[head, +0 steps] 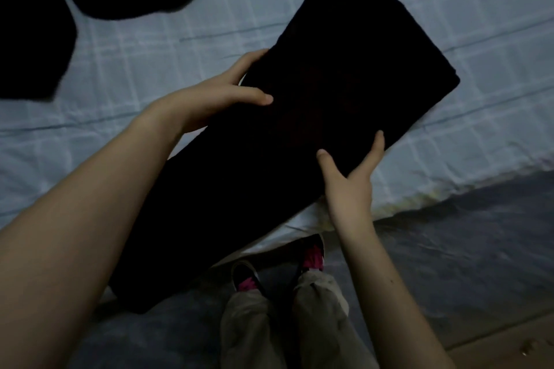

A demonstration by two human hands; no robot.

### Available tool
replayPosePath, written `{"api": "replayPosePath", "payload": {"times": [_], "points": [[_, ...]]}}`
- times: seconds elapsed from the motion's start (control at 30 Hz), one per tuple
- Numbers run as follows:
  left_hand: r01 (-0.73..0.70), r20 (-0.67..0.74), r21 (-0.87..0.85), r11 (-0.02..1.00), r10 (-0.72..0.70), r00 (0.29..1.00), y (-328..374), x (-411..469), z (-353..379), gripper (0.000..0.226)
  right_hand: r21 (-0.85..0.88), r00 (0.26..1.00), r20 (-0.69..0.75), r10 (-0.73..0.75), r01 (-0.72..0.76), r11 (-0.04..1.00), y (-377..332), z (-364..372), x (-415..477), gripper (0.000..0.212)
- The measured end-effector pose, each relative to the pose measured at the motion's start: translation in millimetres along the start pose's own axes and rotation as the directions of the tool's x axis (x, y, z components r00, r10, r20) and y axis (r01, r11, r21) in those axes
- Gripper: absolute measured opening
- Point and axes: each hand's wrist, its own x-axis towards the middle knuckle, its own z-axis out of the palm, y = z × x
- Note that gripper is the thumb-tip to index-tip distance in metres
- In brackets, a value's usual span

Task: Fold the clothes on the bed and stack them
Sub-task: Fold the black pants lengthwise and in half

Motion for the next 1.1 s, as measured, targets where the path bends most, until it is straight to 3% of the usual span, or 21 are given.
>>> {"api": "replayPosePath", "payload": {"times": [0.17, 0.3, 0.47, 0.7, 0.83, 0.93, 1.0, 1.1], "points": [[0.008, 0.059, 0.023, 1.000, -0.009, 0.998, 13.2, 5.2, 4.2, 0.071, 0.035, 0.997, 0.026, -0.069, 0.068, 0.997, 4.7, -5.0, -6.7, 0.090], [-0.082, 0.038, 0.006, 0.997, 0.082, 0.996, 24.3, 7.9, 10.1, 0.078, 0.259, 0.996, 0.091, -0.004, -0.019, 0.966, 6.9, -7.3, -5.4, 0.084], [-0.182, -0.028, -0.078, 0.980, 0.180, 0.983, 40.9, 5.6, 22.2, 0.081, 0.469, 0.989, 0.139, -0.057, -0.015, 0.883, 3.8, -20.8, 5.7, 0.085], [-0.182, -0.118, -0.268, 0.946, 0.156, 0.981, 51.2, 16.8, 33.3, 0.076, 0.260, 0.938, 0.343, 0.050, -0.146, 0.955, -16.6, -41.2, 15.8, 0.069], [-0.174, -0.170, -0.405, 0.898, 0.113, 0.979, 38.4, 16.0, 37.5, 0.066, 0.171, 0.960, 0.279, 0.027, -0.077, 0.982, -23.5, -46.4, 23.9, 0.065], [-0.181, -0.199, -0.481, 0.858, 0.094, 0.976, 34.9, 15.6, 41.5, 0.064, 0.325, 0.948, 0.317, 0.022, -0.130, 0.937, -19.3, -38.1, 27.9, 0.068], [-0.187, -0.212, -0.492, 0.851, 0.091, 0.973, 35.5, 15.6, 44.3, 0.063, 0.502, 0.947, 0.321, 0.002, -0.172, 0.847, -16.7, -29.5, 29.1, 0.073], [-0.197, -0.229, -0.470, 0.860, 0.097, 0.969, 39.4, 18.4, 42.4, 0.061, 0.599, 0.979, 0.165, -0.117, -0.005, 0.801, -15.7, -28.2, 33.9, 0.080]]}}
